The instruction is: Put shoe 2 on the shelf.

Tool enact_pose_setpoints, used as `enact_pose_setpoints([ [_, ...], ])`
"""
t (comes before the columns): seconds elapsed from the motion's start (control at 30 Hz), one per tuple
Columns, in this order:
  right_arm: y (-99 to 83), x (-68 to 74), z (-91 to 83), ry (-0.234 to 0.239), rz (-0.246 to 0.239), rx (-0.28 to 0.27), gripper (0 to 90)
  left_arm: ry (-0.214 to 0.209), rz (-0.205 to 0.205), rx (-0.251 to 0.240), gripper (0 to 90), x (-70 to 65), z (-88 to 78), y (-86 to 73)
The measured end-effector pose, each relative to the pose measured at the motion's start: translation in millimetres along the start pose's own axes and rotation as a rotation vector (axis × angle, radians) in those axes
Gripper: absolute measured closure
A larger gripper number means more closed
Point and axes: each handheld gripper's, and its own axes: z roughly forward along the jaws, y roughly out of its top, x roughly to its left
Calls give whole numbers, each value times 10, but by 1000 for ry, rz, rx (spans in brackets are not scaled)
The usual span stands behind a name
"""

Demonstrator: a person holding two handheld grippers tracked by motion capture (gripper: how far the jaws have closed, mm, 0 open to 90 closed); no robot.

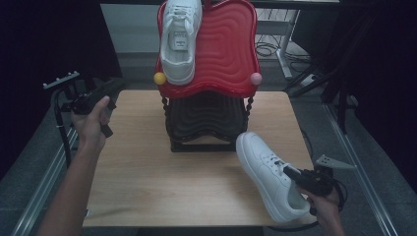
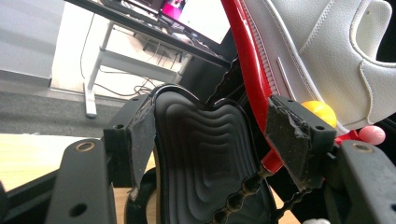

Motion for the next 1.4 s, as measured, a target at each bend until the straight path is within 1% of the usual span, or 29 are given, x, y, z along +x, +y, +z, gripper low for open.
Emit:
enact_pose_setpoints([
  [0.13, 31, -78, -64, -29, 26, -41, 844, -2, 0, 9, 334, -1, 25, -9],
  [0.17, 39, -96, -77, -34, 39, -49, 844, -3, 1, 11, 334, 1, 26, -9],
  [0.33, 85, -194, -147, -68, 84, -99, 844, -5, -5, 5, 335, 8, 32, 14],
  [0.5, 180, -263, -197, -97, 103, -143, 844, -5, -3, 1, 336, -1, 16, 44],
  [0.53, 209, -283, -209, -106, 102, -160, 844, -4, -2, 2, 336, -3, 14, 45],
  [0.67, 320, -321, -256, -129, 127, -215, 844, -8, 0, 0, 336, -15, 10, 38],
  [0.77, 405, -341, -276, -132, 145, -248, 844, -9, -2, 4, 336, -4, 11, 27],
  [0.87, 497, -373, -286, -135, 161, -270, 844, -5, -10, 3, 336, 27, 18, 19],
  [0.97, 578, -406, -285, -144, 178, -286, 844, -3, -9, 4, 337, 44, 18, 16],
  [1.03, 631, -424, -286, -150, 188, -293, 844, -1, -14, 4, 337, 44, 15, 10],
  [1.17, 758, -469, -284, -151, 215, -310, 844, 3, -8, 5, 337, 38, 3, -2],
  [1.3, 932, -508, -306, -154, 230, -342, 844, 7, -8, 8, 337, 25, -7, -7],
  [1.4, 1100, -496, -332, -156, 237, -366, 844, 7, -4, 5, 337, 19, -7, -2],
])
